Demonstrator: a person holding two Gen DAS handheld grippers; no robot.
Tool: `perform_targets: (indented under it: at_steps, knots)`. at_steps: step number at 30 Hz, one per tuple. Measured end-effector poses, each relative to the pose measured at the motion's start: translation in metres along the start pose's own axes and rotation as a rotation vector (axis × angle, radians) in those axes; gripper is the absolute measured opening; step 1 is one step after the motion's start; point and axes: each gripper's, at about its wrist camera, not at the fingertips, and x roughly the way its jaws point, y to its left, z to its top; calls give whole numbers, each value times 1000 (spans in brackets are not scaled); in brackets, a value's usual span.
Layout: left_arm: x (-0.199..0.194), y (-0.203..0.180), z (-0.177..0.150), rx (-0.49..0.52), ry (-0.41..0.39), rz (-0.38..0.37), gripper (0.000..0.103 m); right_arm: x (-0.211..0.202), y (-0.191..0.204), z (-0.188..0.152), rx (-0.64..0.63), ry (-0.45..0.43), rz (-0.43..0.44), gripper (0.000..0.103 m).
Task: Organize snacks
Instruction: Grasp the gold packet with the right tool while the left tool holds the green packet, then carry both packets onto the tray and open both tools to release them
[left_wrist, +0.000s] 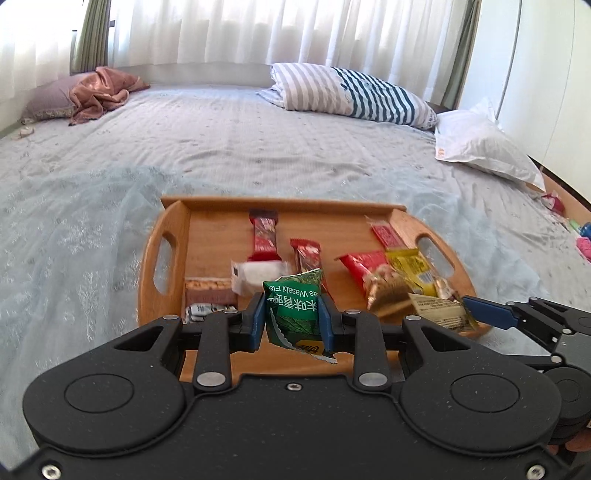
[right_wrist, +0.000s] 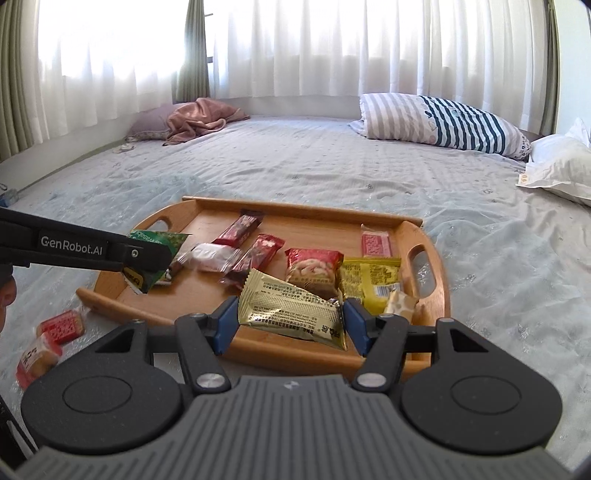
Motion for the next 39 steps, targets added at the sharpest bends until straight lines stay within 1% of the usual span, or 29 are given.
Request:
perform_targets:
  at_steps: [10,23,27,32,34,39]
  knots:
    - [25,8,17,-10,7,49,28,15,-10,14,23,-3,-37,64]
    - [53,24,47,-34,-7,121,28,40,-24,34,69,-5,-56,64]
    - [65,31,58,-50,4,135,28,54,-30,43,100,5,-41,64]
    - [80,36,69,-41,18,157,28,75,-39,56,127,23,-36,64]
    - [88,38,72,-44,28,158,28,84,-41,60,130,30,-36,64]
    - [110,39,75,-32,52,188,28,106,-47,67,172,47,-12,64]
